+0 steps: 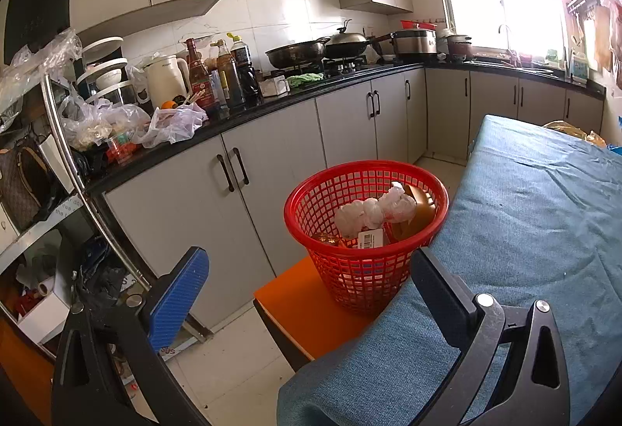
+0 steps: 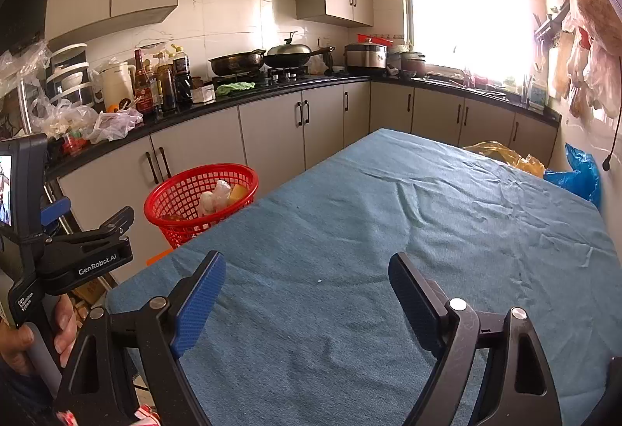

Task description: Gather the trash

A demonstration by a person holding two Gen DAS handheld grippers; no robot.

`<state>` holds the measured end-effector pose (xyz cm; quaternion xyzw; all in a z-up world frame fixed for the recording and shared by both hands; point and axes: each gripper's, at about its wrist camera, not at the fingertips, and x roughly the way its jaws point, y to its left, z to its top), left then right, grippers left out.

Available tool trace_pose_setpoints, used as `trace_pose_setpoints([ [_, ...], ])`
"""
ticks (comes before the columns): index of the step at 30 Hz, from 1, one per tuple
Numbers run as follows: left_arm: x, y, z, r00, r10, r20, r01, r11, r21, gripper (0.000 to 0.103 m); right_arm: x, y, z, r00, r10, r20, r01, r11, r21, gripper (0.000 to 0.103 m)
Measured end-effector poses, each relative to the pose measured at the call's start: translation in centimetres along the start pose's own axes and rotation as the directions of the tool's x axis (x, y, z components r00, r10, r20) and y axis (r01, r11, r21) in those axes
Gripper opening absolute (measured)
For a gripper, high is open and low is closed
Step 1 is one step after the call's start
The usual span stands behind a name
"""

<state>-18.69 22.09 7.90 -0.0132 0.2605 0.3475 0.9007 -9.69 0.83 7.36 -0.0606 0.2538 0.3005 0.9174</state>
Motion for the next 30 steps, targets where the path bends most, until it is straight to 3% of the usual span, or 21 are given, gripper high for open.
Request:
trace_pose_setpoints([
  [15,-0.2,-0.2,0.5,1.0,-0.012,0.008,0.012,0.999,0.039,0.103,-0.1,-1.1,-0.5,1.0,-0.012,-0.004,0.012,1.0,0.027,0.09],
  [20,-0.2,-2.1,0.9,0.999,-0.045,0.015,0.044,0.996,0.078,0.103,-0.9,-3.0,-0.9,0.999,-0.046,0.002,0.046,0.997,0.062,0.091],
  [27,-0.8,-6.7,1.6,0.979,-0.202,-0.031,0.204,0.969,0.139,0.103,-2.7,-8.2,-2.3,0.988,-0.152,-0.015,0.153,0.976,0.154,0.093],
  [30,-0.9,-9.6,1.8,0.949,-0.301,-0.087,0.312,0.935,0.169,0.103,-3.6,-11.1,-3.1,0.977,-0.211,-0.042,0.215,0.955,0.204,0.094],
])
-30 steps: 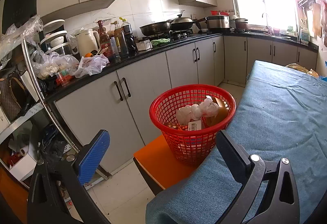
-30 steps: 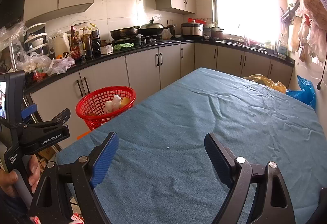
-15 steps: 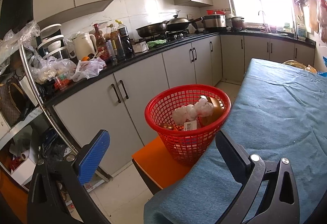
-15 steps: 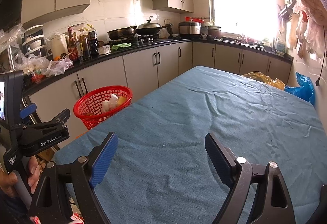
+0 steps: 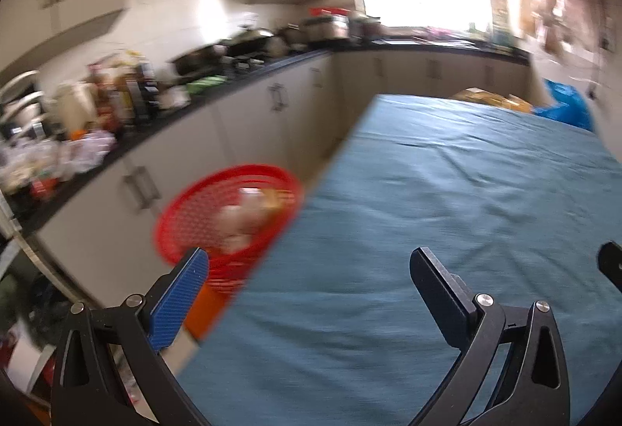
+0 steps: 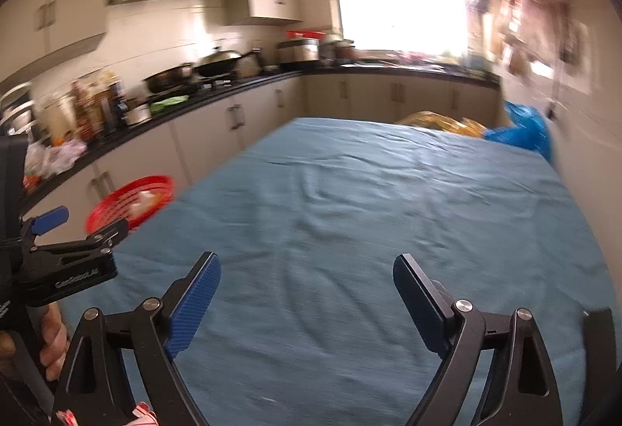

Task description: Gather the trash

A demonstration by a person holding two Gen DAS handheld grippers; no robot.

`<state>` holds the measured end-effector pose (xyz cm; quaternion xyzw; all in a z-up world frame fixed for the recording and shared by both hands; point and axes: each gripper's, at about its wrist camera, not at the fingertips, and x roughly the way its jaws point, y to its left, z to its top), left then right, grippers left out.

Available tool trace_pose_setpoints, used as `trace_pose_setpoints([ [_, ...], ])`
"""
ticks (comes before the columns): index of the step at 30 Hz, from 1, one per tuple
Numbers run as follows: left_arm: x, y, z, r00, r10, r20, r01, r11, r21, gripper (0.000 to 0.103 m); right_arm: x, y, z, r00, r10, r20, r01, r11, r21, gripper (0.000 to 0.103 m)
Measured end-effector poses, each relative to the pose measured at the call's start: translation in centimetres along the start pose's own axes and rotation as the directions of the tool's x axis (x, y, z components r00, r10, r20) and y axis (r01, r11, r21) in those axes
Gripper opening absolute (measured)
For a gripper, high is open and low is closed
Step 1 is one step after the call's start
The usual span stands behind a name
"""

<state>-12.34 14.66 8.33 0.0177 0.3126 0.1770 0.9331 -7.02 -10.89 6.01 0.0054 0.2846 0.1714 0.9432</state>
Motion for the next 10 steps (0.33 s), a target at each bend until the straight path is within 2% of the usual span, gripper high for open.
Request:
trace_pose_setpoints([
  [3,1.0,-2.7,0.2,0.994,-0.097,-0.059,0.099,0.994,0.037,0.103,0.4,-3.3,-0.2,0.995,-0.092,-0.043,0.094,0.993,0.064,0.097],
  [7,3.4,-7.2,-0.1,0.96,-0.211,-0.183,0.23,0.969,0.093,0.103,2.5,-7.6,-0.6,0.967,-0.197,-0.164,0.218,0.969,0.121,0.098],
  [10,4.6,-9.7,-0.7,0.938,-0.257,-0.233,0.295,0.944,0.145,0.103,4.0,-9.3,-1.0,0.948,-0.214,-0.236,0.252,0.957,0.145,0.098],
])
